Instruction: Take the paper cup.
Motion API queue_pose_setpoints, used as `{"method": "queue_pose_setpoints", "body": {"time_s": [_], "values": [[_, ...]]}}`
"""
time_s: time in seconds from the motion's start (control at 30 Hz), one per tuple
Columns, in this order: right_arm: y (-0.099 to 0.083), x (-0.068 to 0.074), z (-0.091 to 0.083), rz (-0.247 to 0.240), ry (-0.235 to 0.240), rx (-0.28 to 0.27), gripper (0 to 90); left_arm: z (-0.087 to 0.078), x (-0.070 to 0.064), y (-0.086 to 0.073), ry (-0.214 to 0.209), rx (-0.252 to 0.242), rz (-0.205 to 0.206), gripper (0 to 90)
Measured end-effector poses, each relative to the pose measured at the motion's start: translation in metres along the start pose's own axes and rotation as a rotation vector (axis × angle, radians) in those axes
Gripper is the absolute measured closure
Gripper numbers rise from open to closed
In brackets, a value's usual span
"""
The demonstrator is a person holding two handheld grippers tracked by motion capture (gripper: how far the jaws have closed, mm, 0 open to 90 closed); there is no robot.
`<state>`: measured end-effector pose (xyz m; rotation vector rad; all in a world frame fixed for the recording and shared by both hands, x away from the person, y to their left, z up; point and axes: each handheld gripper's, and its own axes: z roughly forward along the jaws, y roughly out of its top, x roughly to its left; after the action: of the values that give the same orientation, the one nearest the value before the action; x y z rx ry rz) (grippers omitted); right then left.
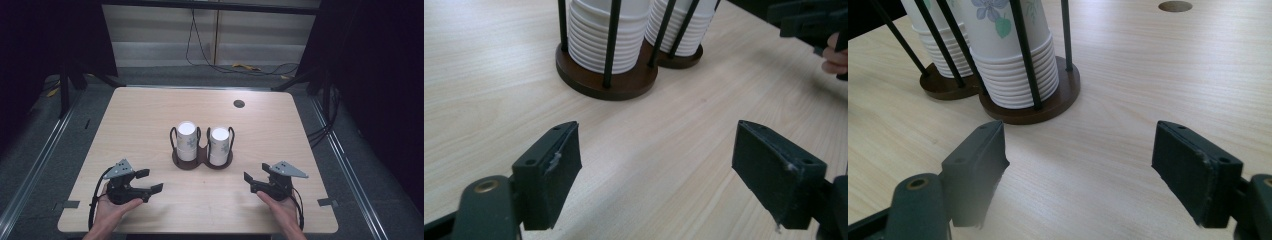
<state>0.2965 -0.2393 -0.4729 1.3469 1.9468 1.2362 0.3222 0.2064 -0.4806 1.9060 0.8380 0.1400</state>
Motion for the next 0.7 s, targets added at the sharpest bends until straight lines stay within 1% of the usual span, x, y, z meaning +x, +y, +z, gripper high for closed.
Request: {"method": "queue_pose_setpoints", "body": {"time_s": [0.1,0.13,0.3,0.37,0.4,0.43,0.47,0.53,0.57,0.63,0.67,0.7], "values": [[0.001,0.001,0.001,-0.005,0.001,0.009,21.6,0.001,-0.001,0.0,-0.004,0.004,0.0,21.3],[0.001,0.001,0.002,-0.011,0.01,0.019,21.2,0.0,-0.003,0.0,-0.002,0.002,0.015,21.7],[0.001,0.003,0.003,-0.011,0.021,0.023,20.6,0.002,-0.003,0.0,-0.002,0.003,0.009,22.4],[0.001,0.003,0.004,-0.022,0.022,0.028,20.0,0.003,-0.002,0.0,-0.006,0.005,0.007,25.3],[0.001,0.004,0.004,-0.029,0.023,0.028,19.6,0.003,-0.002,0.001,-0.009,0.012,0.019,27.8],[0.001,0.004,0.004,-0.029,0.023,0.028,19.6,0.003,-0.002,0.001,-0.009,0.012,0.019,30.1],[0.001,0.006,0.004,-0.046,0.02,0.034,18.9,0.003,-0.003,0.001,-0.008,0.004,0.022,30.0],[0.001,0.008,0.005,-0.048,0.038,0.041,18.5,0.003,-0.003,0.0,-0.01,0.004,0.027,29.9],[0.001,0.009,0.005,-0.05,0.043,0.044,18.3,0.003,-0.003,0.0,-0.008,0.007,0.038,29.7],[0.002,0.012,0.006,-0.056,0.057,0.046,18.2,0.004,-0.002,0.0,-0.003,0.012,0.036,27.8],[0.003,0.013,0.005,-0.069,0.064,0.047,18.2,0.005,-0.001,0.0,-0.009,0.01,0.032,27.8],[0.003,0.013,0.005,-0.069,0.064,0.047,18.2,0.005,-0.001,0.0,-0.009,0.01,0.032,27.8]]}}
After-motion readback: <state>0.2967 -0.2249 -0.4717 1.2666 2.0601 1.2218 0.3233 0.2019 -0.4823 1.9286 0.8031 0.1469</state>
